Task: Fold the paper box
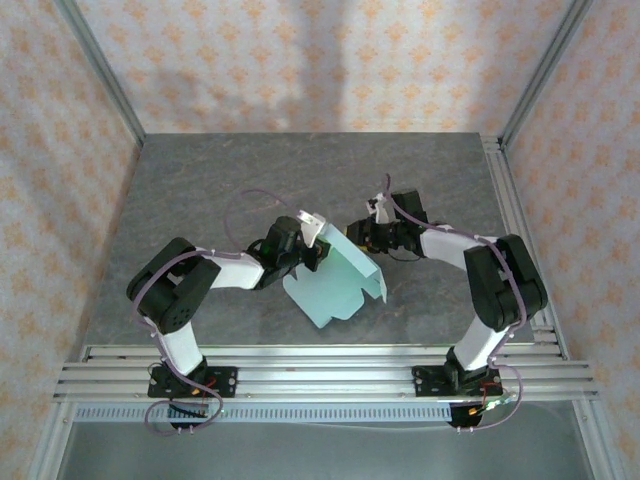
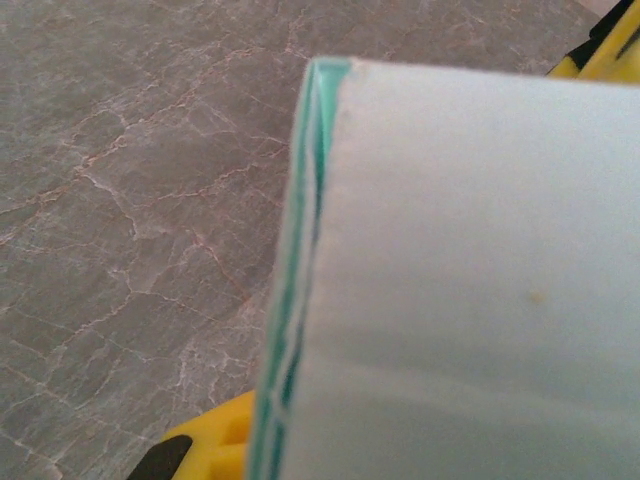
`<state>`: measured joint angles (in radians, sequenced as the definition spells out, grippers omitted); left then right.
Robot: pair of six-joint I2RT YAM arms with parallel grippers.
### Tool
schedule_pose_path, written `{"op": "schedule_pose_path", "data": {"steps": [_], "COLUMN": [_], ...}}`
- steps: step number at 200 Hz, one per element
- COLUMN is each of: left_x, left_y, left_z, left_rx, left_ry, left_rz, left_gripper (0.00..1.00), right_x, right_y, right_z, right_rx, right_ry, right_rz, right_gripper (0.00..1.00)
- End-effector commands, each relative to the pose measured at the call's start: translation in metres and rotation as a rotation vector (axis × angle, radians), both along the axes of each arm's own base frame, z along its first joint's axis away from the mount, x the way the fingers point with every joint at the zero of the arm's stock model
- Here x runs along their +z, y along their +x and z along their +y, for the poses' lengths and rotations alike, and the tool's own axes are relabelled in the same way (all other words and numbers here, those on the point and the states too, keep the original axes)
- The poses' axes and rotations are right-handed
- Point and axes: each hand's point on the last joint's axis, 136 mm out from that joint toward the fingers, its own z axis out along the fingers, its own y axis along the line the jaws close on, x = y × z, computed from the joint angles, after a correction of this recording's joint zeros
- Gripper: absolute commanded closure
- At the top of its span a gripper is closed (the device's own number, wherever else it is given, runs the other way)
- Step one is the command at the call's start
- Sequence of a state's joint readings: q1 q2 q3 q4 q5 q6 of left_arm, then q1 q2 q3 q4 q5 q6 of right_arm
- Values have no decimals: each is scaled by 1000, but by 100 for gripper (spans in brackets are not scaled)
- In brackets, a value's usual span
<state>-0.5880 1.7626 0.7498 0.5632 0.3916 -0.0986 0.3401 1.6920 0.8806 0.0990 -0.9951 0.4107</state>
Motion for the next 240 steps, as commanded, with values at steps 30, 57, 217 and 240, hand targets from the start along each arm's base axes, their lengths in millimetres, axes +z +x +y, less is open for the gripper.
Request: {"op": "schedule_pose_path", "data": {"steps": [30, 57, 217, 240], "left_x": [46, 45, 96, 104], "left_y": [38, 42, 65, 67], "left_z": [-6, -4, 36, 35], "left_rx": [133, 158, 313, 329], "left_ry": [-112, -110, -482, -563], "left_rz": [-84, -88, 58, 75], "left_gripper": [100, 100, 100, 100], "right_x": [7, 8, 76, 85], "right_y": [-17, -7, 65, 52], "right_z": [33, 30, -186, -181], "right_rx": [84, 37, -771, -749], "right_ry": [111, 99, -130, -99], "right_rz": [27, 12, -93, -110], "right_gripper": [64, 63, 10, 10]}}
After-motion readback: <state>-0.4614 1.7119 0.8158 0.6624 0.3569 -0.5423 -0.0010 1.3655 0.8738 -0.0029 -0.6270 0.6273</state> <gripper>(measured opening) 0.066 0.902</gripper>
